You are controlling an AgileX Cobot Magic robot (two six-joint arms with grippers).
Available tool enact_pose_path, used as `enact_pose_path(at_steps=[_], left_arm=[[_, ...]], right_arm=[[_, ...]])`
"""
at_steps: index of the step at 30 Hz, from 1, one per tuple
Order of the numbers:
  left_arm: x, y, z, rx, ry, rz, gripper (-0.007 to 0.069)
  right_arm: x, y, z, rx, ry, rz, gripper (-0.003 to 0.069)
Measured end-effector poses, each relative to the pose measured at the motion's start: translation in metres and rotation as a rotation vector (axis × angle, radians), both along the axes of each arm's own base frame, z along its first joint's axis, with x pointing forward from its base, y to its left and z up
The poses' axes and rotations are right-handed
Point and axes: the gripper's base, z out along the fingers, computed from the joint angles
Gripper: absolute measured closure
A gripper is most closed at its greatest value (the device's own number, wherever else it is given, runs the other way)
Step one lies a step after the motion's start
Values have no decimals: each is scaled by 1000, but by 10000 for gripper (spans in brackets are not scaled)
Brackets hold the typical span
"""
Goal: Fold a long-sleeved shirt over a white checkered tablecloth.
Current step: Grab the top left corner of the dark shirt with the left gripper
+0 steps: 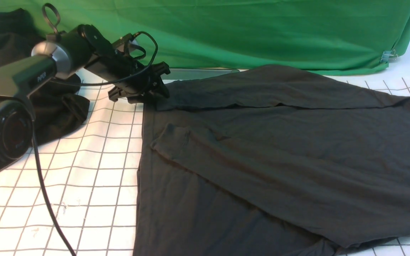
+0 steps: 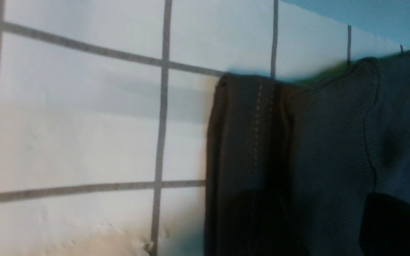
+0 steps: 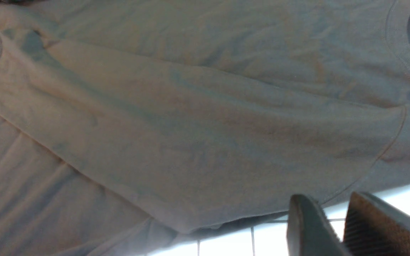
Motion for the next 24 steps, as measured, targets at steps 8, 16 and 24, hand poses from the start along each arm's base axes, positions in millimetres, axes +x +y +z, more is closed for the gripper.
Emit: enact_pose_path(at_steps=[8,16,24], left_arm=[[2,-1,-1,-29,-3,15,305],[5,-4,-7,-95,1,55,450],[1,-7,2,-158,59,78,602]], right_arm=[[0,0,0,0,0,0,493],[0,0,0,1,0,-1,490],[0,0,0,23,4,-17,482]])
